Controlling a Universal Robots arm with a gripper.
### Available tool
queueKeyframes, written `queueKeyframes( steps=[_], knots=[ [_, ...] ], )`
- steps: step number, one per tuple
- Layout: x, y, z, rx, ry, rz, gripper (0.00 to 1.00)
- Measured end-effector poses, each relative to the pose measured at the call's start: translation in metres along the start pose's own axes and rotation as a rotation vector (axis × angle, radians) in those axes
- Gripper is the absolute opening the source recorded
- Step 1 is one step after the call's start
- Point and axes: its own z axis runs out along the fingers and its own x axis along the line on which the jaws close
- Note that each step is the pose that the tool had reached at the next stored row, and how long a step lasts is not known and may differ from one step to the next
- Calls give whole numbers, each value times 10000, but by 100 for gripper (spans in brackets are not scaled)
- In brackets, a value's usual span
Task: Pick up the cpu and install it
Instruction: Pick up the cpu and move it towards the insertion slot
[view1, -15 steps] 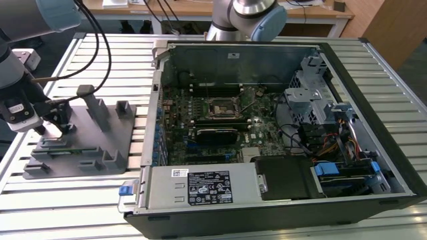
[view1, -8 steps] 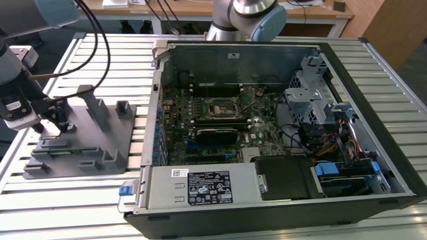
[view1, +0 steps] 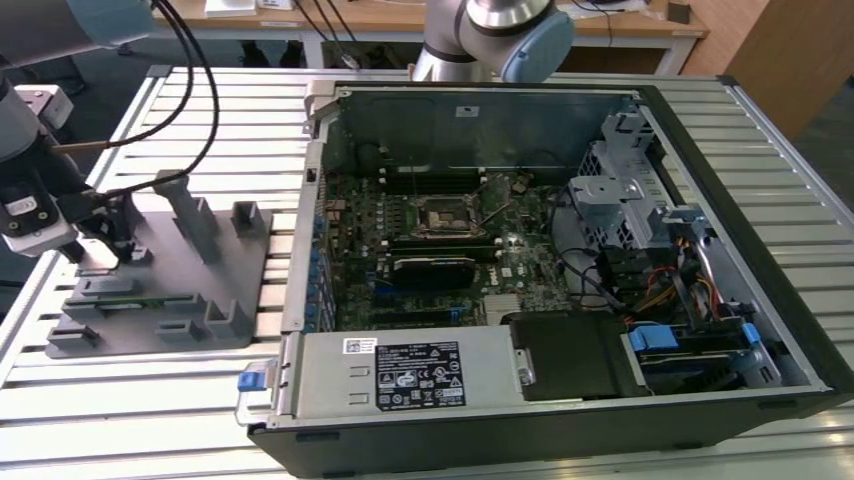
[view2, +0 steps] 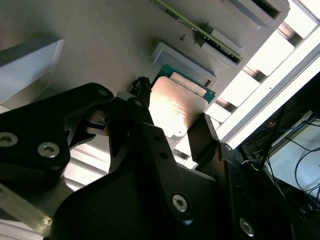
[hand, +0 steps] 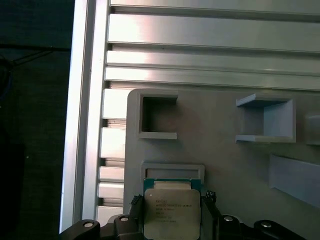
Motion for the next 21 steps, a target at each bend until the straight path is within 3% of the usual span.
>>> queueKeyframes(
  steps=[21],
  knots=[
    [1, 5, -122, -6, -1, 0, 54]
  ],
)
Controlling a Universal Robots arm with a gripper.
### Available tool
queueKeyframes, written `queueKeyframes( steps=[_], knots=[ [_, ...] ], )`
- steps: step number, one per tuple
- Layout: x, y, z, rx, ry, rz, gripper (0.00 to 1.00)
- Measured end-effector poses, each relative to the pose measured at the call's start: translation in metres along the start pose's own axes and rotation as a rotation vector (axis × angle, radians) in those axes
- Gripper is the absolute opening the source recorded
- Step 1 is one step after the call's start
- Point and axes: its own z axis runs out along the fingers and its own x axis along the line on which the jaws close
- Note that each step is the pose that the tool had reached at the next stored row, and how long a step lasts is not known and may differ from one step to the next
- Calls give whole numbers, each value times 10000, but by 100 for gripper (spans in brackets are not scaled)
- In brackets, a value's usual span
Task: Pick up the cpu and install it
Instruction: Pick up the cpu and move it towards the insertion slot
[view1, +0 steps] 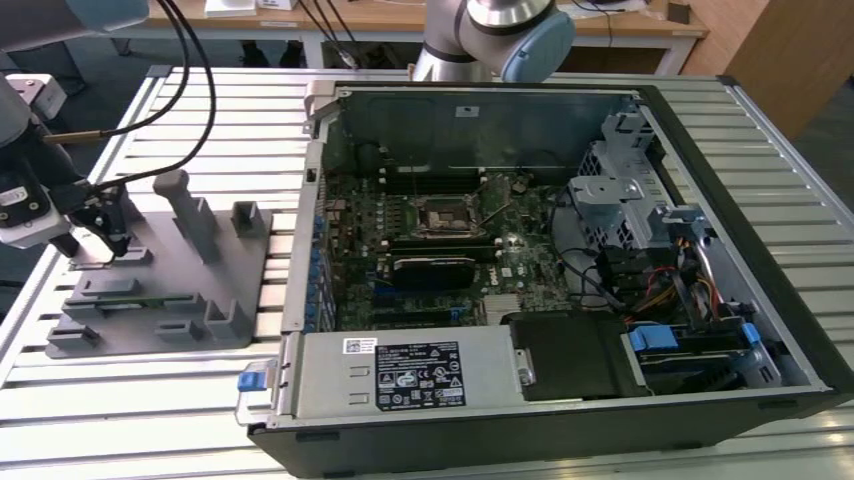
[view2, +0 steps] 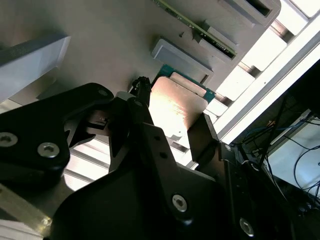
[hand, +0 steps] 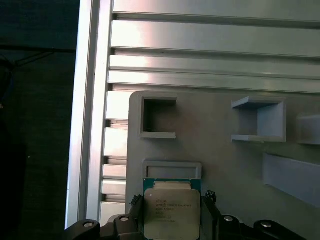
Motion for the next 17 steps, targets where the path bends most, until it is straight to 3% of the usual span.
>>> queueKeyframes(
  steps=[17],
  knots=[
    [3, 9, -141, -30, -3, 0, 54]
  ],
)
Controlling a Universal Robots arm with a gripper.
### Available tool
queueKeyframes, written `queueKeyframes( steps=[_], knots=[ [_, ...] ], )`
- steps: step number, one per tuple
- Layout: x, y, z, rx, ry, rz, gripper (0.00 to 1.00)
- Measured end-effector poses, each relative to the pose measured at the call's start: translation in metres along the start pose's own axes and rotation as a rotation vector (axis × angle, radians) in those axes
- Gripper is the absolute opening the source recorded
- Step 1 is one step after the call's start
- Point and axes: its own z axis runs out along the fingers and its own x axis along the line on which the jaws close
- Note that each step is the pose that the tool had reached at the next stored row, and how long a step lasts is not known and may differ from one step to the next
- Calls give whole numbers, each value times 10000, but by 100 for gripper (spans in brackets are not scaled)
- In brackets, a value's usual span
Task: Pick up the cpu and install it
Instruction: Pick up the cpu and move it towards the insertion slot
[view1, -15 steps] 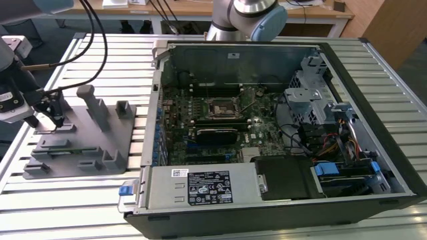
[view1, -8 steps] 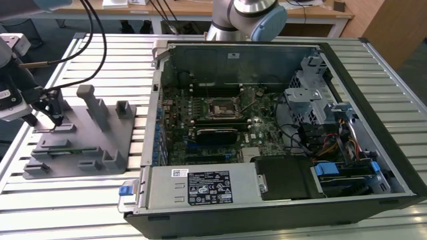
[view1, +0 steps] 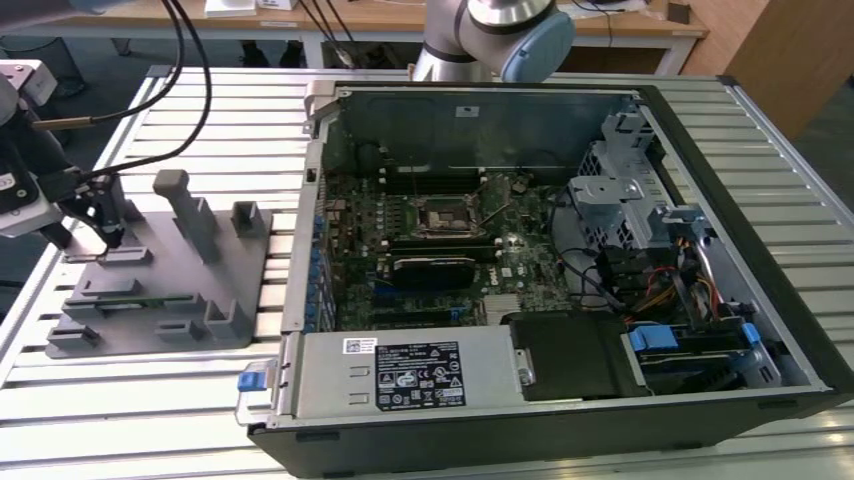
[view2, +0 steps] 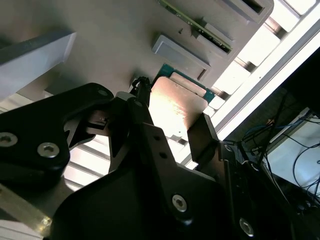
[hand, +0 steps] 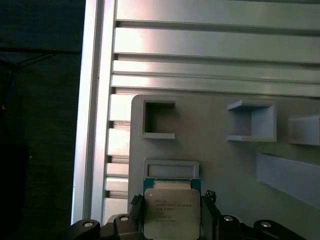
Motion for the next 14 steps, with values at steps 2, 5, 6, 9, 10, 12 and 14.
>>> queueKeyframes(
  steps=[2, 5, 6, 9, 10, 12, 14],
  knots=[
    [0, 1, -19, 1, 1, 0, 54],
    [0, 2, -38, -1, -2, 0, 54],
    [0, 2, -45, 0, 0, 0, 54],
    [0, 3, -64, 0, -1, -1, 54],
    [1, 3, -72, 0, 0, 0, 54],
    [1, 4, -90, 0, 0, 0, 54],
    [1, 5, -112, 0, 0, 0, 54]
  ],
)
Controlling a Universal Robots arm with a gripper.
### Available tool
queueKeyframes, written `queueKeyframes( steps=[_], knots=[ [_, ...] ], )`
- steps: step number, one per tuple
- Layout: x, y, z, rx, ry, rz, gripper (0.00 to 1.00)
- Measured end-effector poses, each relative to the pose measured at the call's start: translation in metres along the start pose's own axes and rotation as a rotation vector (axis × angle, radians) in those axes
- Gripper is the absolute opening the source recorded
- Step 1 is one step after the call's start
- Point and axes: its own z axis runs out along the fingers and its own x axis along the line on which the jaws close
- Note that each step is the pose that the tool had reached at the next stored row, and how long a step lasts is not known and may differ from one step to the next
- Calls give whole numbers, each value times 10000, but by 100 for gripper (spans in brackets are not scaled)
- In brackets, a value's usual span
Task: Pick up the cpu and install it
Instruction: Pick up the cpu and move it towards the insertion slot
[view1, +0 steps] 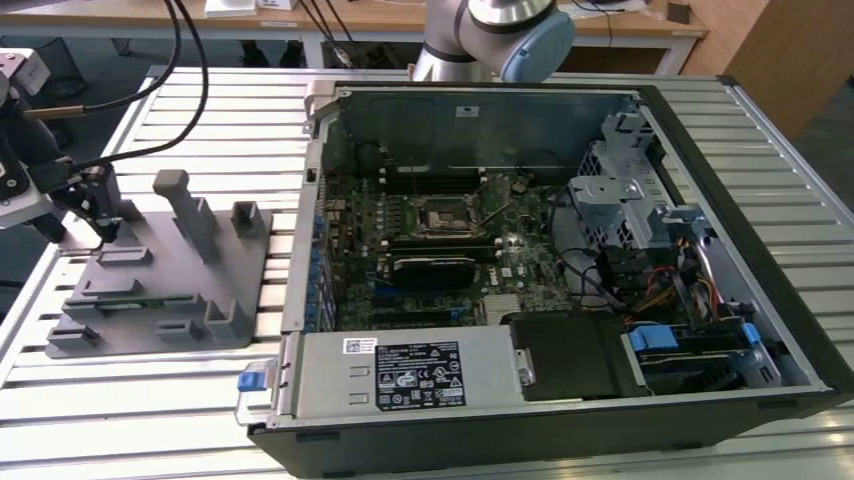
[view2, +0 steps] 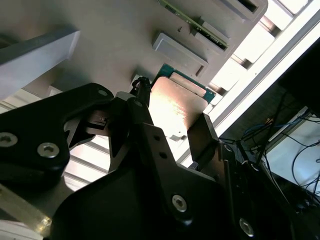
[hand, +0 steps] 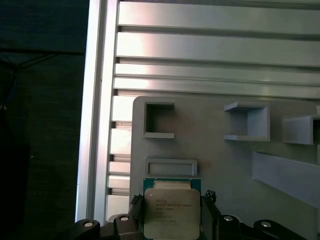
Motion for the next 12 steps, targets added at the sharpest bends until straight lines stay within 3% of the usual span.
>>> queueKeyframes(
  steps=[12],
  knots=[
    [1, 3, -65, 0, -4, 0, 54]
  ],
)
